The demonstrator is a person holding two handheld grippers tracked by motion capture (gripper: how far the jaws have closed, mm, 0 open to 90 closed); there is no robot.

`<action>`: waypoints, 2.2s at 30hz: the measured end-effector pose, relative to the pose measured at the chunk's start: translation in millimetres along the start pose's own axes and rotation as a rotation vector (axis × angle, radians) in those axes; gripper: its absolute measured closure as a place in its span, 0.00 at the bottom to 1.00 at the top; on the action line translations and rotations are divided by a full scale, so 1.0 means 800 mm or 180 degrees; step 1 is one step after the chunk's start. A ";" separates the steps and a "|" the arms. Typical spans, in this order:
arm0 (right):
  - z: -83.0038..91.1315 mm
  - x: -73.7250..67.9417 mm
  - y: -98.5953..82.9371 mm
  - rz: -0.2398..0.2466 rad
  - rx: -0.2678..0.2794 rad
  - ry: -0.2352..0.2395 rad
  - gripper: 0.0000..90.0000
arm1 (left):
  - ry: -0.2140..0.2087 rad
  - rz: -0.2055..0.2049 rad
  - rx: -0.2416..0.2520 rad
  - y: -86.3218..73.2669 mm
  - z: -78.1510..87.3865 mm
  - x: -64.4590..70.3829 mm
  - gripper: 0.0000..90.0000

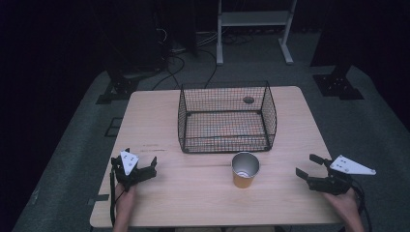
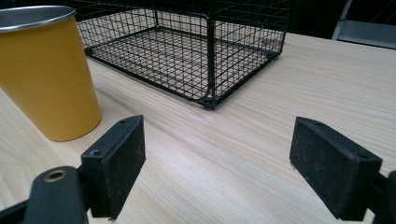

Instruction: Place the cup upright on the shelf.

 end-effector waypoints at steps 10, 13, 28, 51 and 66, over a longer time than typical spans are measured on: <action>-0.005 -0.021 0.001 0.0117 -0.0115 0.0136 0.17 | -0.0005 -0.0020 0.0014 0.000 0.000 0.002 0.00; -0.006 -0.031 0.004 0.0162 -0.0126 0.0174 0.16 | -0.0007 -0.0028 0.0018 0.000 0.001 0.002 0.00; -0.014 -0.069 0.014 0.0309 -0.0204 0.0398 0.14 | -0.0015 -0.0030 0.0023 0.000 0.001 0.002 0.00; -0.043 -0.123 0.029 0.0507 -0.0310 0.0660 0.10 | -0.0018 -0.0032 0.0024 0.000 0.001 0.002 0.00; -0.072 -0.143 0.042 0.0587 -0.0385 0.0729 0.07 | -0.0022 -0.0035 0.0025 0.000 0.001 0.002 0.00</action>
Point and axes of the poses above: each handheld gripper's, and its own axes: z roughly backward along the jaws, y roughly out of its top, x roughly to its right, the point moved 5 cm from there along -z, roughly forward along the jaws, and after that the axes turned 4 degrees about z, right-handed, at the moved point
